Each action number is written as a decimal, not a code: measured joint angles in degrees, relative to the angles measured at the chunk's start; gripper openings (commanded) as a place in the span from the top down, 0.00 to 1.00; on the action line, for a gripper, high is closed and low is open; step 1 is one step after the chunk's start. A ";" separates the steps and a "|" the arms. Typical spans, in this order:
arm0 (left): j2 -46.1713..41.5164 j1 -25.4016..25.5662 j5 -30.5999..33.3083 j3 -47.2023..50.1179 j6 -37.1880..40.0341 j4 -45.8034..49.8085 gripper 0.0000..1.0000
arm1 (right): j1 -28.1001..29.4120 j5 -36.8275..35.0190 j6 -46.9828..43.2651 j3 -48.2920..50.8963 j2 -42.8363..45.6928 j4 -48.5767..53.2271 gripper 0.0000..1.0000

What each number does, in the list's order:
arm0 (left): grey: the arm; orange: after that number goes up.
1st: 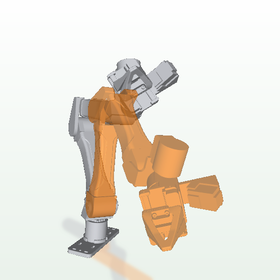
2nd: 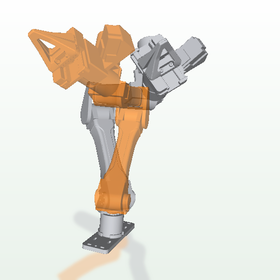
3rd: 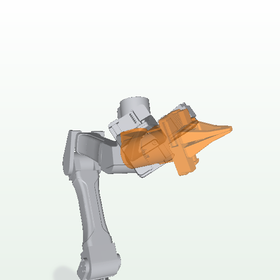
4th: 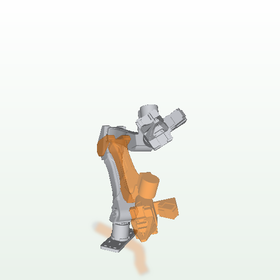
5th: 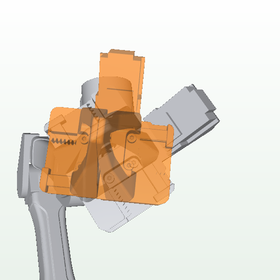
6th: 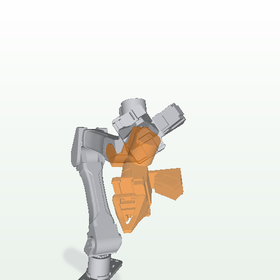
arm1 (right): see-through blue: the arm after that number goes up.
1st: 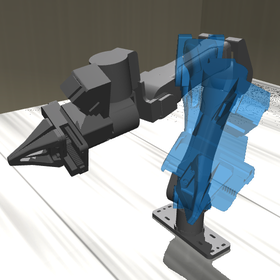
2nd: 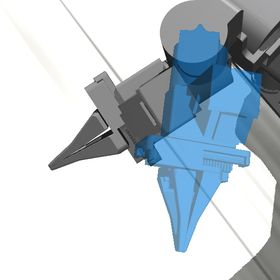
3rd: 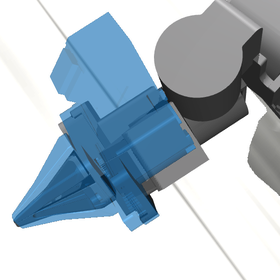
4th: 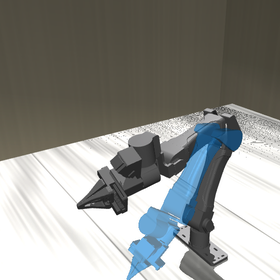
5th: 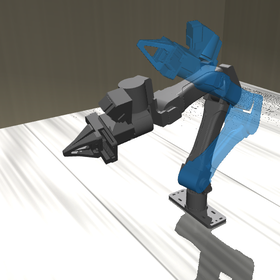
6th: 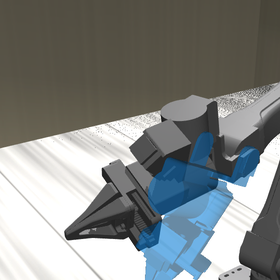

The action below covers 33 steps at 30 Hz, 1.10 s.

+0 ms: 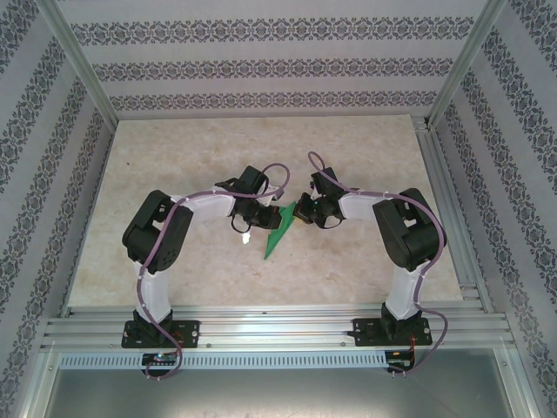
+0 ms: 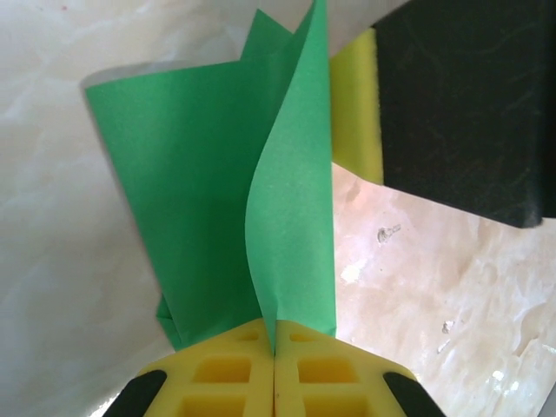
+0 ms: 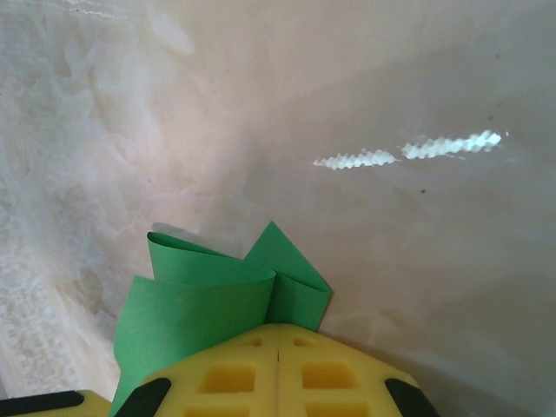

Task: Fold a paper plane with a square sheet of paper (fold left side to right side)
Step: Fold the wing for the fifth time at the center of the table.

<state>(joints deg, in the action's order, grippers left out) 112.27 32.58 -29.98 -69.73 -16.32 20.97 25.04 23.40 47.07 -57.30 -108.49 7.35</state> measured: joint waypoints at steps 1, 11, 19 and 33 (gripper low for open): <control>0.26 -0.11 -0.02 -0.09 0.04 -0.02 0.92 | 0.00 0.00 -0.15 0.00 0.00 0.00 0.97; 1.92 -0.31 -1.14 -0.44 0.07 -0.02 0.90 | 0.00 0.00 -0.33 0.00 0.00 0.00 0.97; 2.01 -0.31 -2.40 -0.44 0.04 -0.15 0.89 | 0.00 0.00 -0.33 0.00 0.00 0.00 0.97; 3.06 -0.31 -1.92 -0.39 0.04 -0.44 0.90 | 0.09 -0.09 -0.33 -0.17 0.00 0.22 0.97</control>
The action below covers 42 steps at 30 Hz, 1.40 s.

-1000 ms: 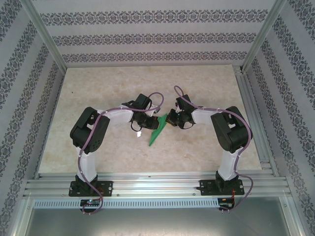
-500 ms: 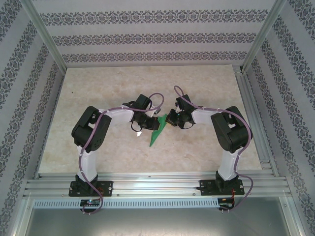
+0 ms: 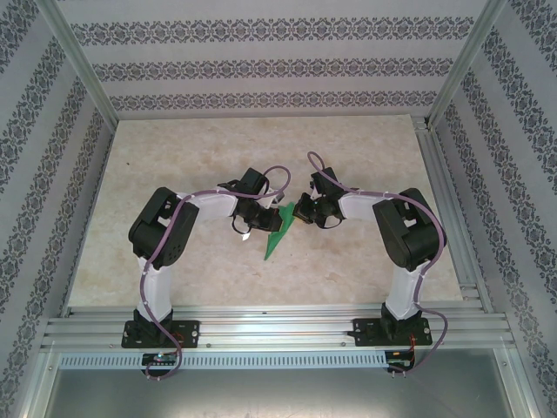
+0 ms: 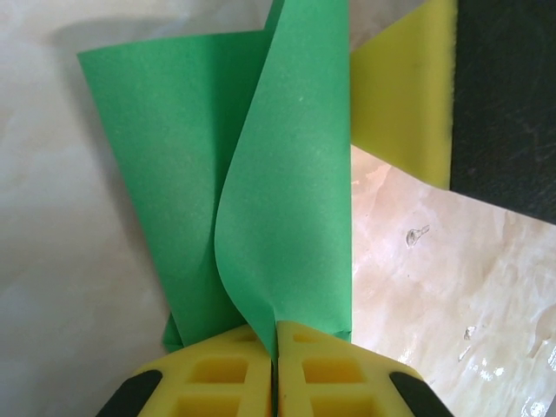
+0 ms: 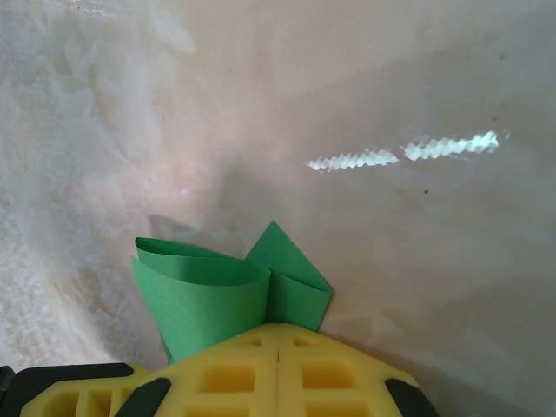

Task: Fold a paper plane with a square sheet of paper (fold left side to right side)
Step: Fold the wing for the fifth time at the center of the table.

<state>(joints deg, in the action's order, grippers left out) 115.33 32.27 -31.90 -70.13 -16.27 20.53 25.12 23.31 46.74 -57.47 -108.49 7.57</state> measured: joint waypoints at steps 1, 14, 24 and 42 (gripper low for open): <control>0.00 0.00 0.07 0.00 0.00 0.00 0.90 | 0.00 -0.02 0.00 -0.04 0.00 0.11 0.96; 0.24 0.00 0.24 -0.02 0.00 -0.13 0.90 | -0.90 -2.10 -0.59 -0.02 7.41 6.51 0.84; 0.24 0.00 0.33 -0.02 0.00 -0.13 0.90 | 1.86 -1.97 2.54 -0.04 8.68 4.24 0.95; 0.24 0.02 0.46 -0.02 0.00 -0.13 0.91 | 4.04 -0.81 6.80 -0.02 0.57 0.02 0.97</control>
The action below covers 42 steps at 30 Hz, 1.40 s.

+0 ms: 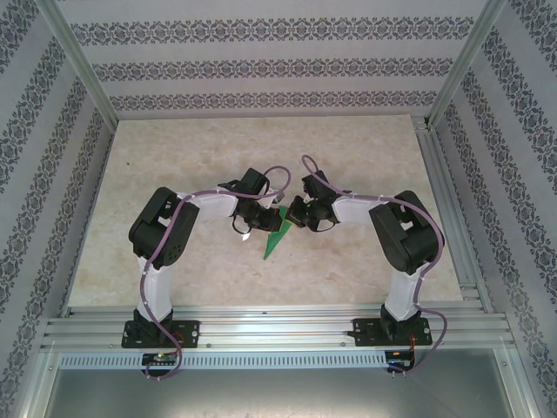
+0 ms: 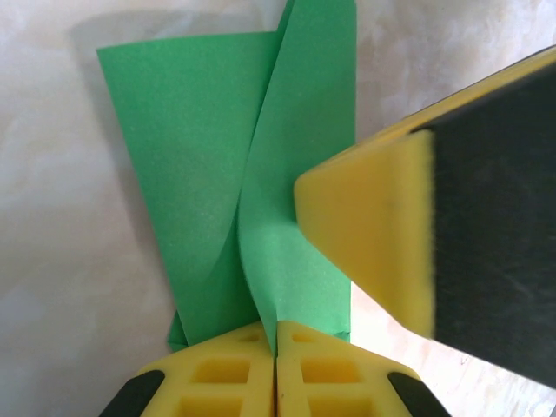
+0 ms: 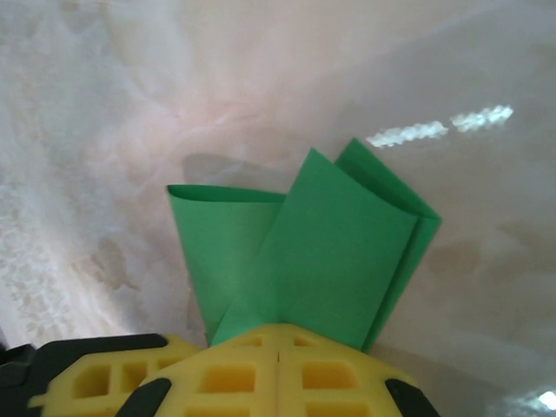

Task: Fold a paper plane with a square sheet of paper (fold left side to right side)
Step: Fold the wing for the fifth time at the center of the table.

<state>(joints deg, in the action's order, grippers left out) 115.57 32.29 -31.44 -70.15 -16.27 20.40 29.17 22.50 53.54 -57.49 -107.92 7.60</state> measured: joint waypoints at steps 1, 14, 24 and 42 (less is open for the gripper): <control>0.00 0.00 0.00 0.00 0.00 0.00 0.91 | -0.02 0.00 -0.02 0.02 -0.24 -0.02 0.97; -0.31 0.04 0.24 0.15 0.00 -0.09 0.87 | -0.02 -0.39 -1.55 0.00 -0.48 -0.15 0.97; -11.63 -0.20 7.39 2.93 1.27 4.63 0.63 | 0.00 -0.37 -2.86 -0.66 -0.96 0.35 0.98; -12.81 1.46 -1.62 10.69 -4.13 -3.82 0.80 | 0.09 -0.39 -4.00 -2.14 -1.53 2.23 0.98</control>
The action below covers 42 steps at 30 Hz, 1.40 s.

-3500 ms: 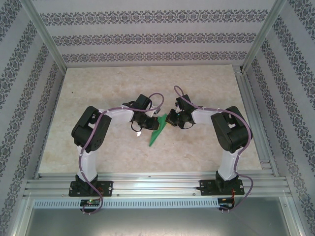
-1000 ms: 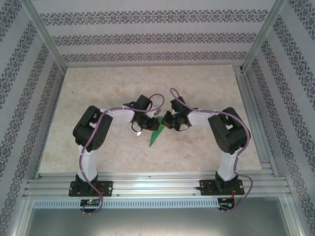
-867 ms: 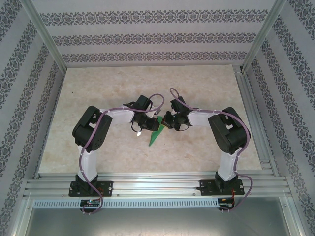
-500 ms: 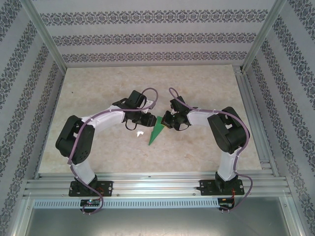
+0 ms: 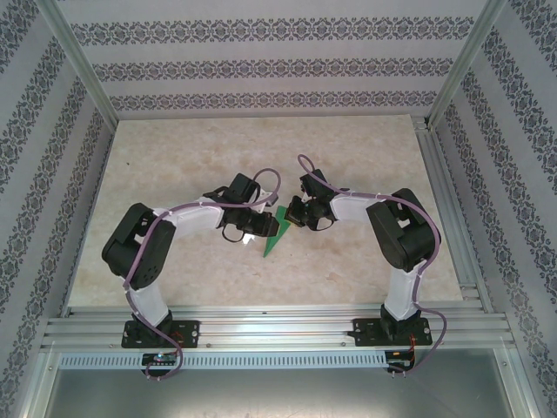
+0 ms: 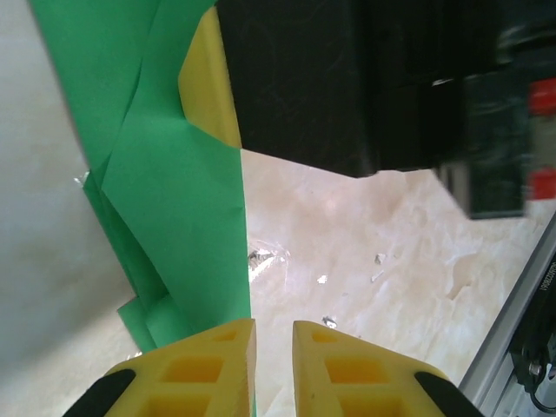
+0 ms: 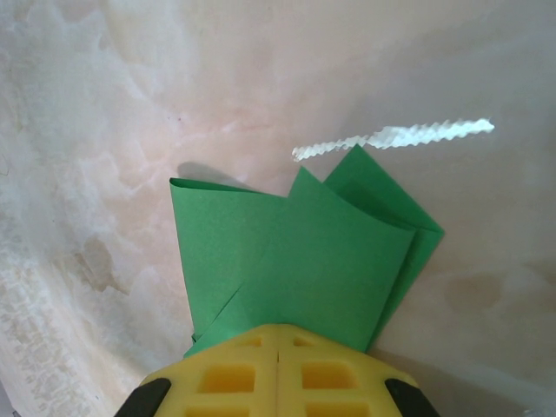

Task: Fold a paper plane with a square sheet of paper (fold left side to right side)
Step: Fold the wing for the fifth time at the center of the table.

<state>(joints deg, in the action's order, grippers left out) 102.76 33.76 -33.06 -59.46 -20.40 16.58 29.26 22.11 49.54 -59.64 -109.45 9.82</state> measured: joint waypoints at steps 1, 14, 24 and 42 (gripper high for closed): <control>0.83 0.22 -0.17 -0.09 -0.07 -0.20 0.80 | 0.00 -0.02 0.00 -0.11 0.00 0.15 0.98; 3.87 2.40 0.50 -1.62 -0.59 -0.68 0.85 | 0.00 -0.24 -0.20 -0.59 -0.17 0.94 0.98; 4.07 2.43 0.96 1.73 -0.37 -2.56 0.86 | 0.02 -0.48 -1.07 -0.63 -0.17 1.07 0.98; 3.41 2.43 0.57 7.19 -1.36 -12.09 0.89 | -0.09 -2.58 -3.39 0.87 8.02 3.37 0.96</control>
<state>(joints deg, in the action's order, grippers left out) 106.17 36.18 -32.49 -52.27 -21.76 4.49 29.17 19.53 46.15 -58.76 -101.43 13.19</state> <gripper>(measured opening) 0.112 0.050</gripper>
